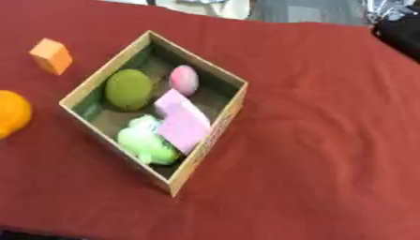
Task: Pick up objects on the table and place them in the box.
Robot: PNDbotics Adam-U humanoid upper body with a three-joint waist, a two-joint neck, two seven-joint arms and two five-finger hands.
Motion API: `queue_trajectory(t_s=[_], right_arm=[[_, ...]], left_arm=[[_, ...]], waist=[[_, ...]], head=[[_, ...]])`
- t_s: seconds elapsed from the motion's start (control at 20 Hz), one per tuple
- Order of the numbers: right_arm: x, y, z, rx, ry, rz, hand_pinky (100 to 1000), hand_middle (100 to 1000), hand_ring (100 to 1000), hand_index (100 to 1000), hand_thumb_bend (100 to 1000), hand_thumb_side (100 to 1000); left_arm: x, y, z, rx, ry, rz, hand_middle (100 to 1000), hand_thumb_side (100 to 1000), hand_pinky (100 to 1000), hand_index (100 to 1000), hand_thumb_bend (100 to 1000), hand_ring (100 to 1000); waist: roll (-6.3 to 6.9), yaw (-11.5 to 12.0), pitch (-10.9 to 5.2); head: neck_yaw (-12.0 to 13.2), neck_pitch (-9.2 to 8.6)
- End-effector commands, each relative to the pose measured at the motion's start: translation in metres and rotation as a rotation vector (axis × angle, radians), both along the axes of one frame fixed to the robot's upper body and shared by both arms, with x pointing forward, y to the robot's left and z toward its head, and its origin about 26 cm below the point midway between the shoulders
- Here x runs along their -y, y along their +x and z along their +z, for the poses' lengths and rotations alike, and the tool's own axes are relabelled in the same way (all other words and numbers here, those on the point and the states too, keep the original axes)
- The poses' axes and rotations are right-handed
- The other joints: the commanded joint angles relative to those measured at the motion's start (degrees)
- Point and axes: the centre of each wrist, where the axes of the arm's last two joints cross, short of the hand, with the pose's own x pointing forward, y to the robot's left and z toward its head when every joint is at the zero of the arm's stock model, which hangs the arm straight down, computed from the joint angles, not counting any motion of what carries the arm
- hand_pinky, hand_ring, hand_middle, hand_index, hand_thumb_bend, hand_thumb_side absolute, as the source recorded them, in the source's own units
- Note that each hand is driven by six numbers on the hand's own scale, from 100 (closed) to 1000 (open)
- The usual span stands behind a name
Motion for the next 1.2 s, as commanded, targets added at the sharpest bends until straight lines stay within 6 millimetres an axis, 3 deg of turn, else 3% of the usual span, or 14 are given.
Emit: queue_trajectory(t_s=[0.05, 0.25, 0.5, 0.65, 0.95, 1.05, 1.15, 1.2], right_arm=[[0.0, -0.003, 0.008, 0.021, -0.011, 0.002, 810, 689, 770, 809, 100, 486], [0.0, -0.003, 0.007, 0.02, -0.007, 0.006, 812, 679, 772, 810, 100, 492], [0.0, -0.003, 0.005, 0.016, -0.001, 0.014, 814, 678, 774, 809, 100, 502], [0.0, -0.003, 0.004, 0.011, 0.003, 0.015, 815, 677, 775, 809, 100, 507], [0.0, -0.003, 0.001, 0.005, 0.014, 0.017, 816, 676, 776, 809, 100, 515], [0.001, -0.003, 0.001, 0.004, 0.018, 0.015, 816, 676, 776, 809, 100, 519], [0.001, -0.004, 0.0, 0.002, 0.022, 0.013, 817, 675, 776, 808, 100, 524], [0.001, -0.004, -0.001, 0.001, 0.024, 0.012, 817, 675, 776, 808, 100, 525]], left_arm=[[-0.007, 0.004, 0.006, -0.002, 0.041, 0.024, 842, 471, 915, 929, 517, 887], [-0.009, 0.011, 0.0, -0.019, 0.06, 0.037, 824, 449, 893, 906, 500, 866], [-0.01, 0.02, -0.009, -0.019, 0.077, 0.058, 800, 408, 865, 883, 431, 844], [-0.009, 0.024, -0.013, -0.005, 0.076, 0.061, 780, 414, 848, 865, 345, 824], [-0.004, 0.029, -0.02, 0.004, 0.07, 0.044, 733, 402, 812, 801, 293, 778], [-0.003, 0.029, -0.021, 0.012, 0.071, 0.035, 684, 368, 783, 761, 243, 735], [-0.001, 0.027, -0.019, 0.03, 0.073, 0.024, 631, 286, 742, 719, 120, 686], [0.001, 0.025, -0.016, 0.047, 0.072, 0.02, 623, 270, 733, 711, 100, 676]], waist=[[1.12, -0.1, -1.44], [1.07, -0.19, -1.38], [1.03, -0.25, -1.31], [0.99, -0.27, -1.3], [0.91, -0.37, -1.23], [0.88, -0.41, -1.19], [0.89, -0.41, -1.14], [0.9, -0.4, -1.11]], head=[[-0.1, -0.07], [-0.09, -0.08], [0.01, -0.17], [-0.04, -0.12], [-0.04, -0.05], [-0.22, -0.02], [-0.5, 0.01], [-0.63, 0.03]])
